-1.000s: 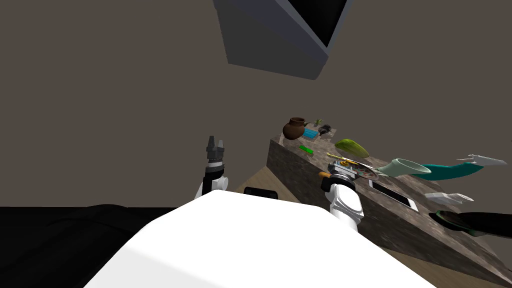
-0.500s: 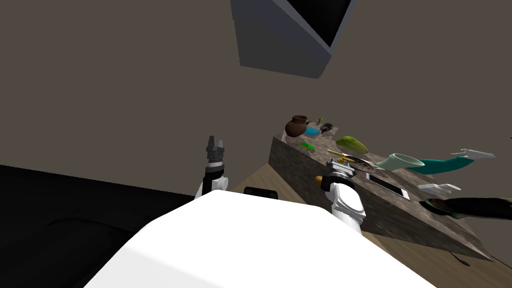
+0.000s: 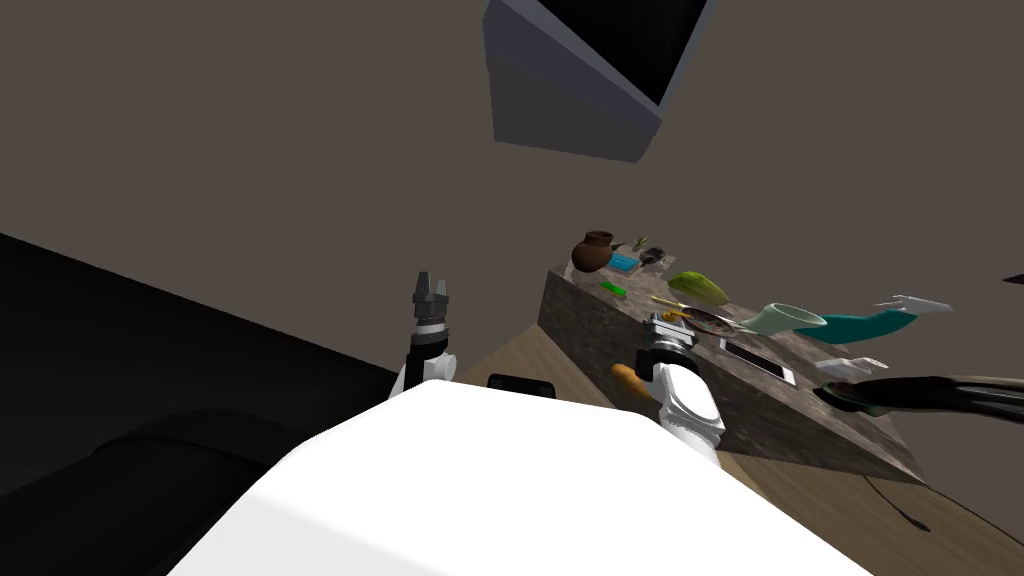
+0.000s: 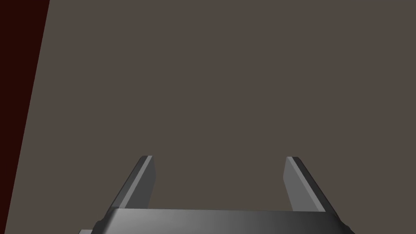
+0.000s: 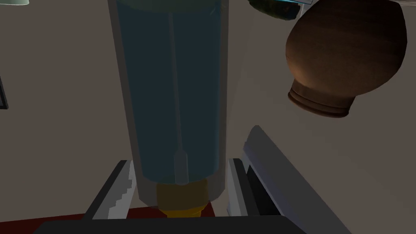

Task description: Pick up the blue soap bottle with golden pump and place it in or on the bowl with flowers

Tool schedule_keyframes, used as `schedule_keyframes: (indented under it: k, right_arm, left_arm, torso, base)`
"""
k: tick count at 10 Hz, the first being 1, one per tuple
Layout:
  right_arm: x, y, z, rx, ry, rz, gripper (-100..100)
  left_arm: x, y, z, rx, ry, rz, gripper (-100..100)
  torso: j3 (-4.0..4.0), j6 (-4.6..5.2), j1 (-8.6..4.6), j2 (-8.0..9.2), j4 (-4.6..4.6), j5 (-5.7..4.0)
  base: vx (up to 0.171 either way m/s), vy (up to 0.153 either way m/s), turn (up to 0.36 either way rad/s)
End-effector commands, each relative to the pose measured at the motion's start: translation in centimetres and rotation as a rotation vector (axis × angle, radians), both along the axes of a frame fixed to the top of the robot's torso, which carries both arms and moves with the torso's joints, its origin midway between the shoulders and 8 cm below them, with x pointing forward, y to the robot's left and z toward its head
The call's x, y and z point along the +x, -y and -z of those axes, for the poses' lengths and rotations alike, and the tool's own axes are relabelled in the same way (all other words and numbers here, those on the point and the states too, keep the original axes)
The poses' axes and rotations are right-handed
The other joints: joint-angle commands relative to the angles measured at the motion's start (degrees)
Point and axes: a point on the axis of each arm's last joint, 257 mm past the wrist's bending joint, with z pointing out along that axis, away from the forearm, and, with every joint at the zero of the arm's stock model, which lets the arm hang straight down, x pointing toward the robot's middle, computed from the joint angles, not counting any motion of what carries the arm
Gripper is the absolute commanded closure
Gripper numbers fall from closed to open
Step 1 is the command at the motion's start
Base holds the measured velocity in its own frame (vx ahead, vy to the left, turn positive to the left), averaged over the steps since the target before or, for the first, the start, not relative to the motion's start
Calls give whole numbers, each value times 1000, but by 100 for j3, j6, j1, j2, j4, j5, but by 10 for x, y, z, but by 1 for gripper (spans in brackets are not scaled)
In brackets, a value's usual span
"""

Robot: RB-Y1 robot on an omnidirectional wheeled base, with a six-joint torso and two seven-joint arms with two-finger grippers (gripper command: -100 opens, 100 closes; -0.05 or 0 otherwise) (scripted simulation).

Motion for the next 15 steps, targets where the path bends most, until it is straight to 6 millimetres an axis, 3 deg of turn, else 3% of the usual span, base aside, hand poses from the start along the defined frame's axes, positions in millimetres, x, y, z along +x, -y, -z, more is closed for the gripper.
schedule_keyframes:
  k: [1, 3, 4, 6, 8, 15]
  right_arm:
    - [6, -11, 0, -1, -1, -23, 100]
    - [6, -11, 0, -1, -1, -23, 100]
    - [12, -26, 2, 8, 1, -55, 100]
    - [15, -33, 3, 14, 1, -71, 100]
    - [29, -54, 10, 37, -8, -144, 100]
    - [43, -54, 21, 48, -40, -223, 100]
  left_arm:
    - [0, 0, 0, 0, 0, 0, 0]
    - [0, 0, 0, 0, 0, 0, 0]
    - [0, 0, 0, 0, 0, 0, 0]
    - [0, 0, 0, 0, 0, 0, 0]
    - [0, 0, 0, 0, 0, 0, 0]
    - [0, 0, 0, 0, 0, 0, 0]
  torso:
    - [0, 0, 0, 0, 0, 0]
    - [-8, 2, -4, -13, -3, -3]
    - [-13, 5, 2, -24, -4, -2]
    - [-1, -2, -13, 0, 0, -6]
    - [4, -2, -36, 6, 4, -11]
    - [-25, 8, -87, -53, -4, -15]
  base:
    - [-67, -45, 57]
    - [-30, -21, 12]
    - [-51, -33, 36]
    - [-101, -61, 64]
    - [-97, -175, 67]
    - [-1, -153, 13]
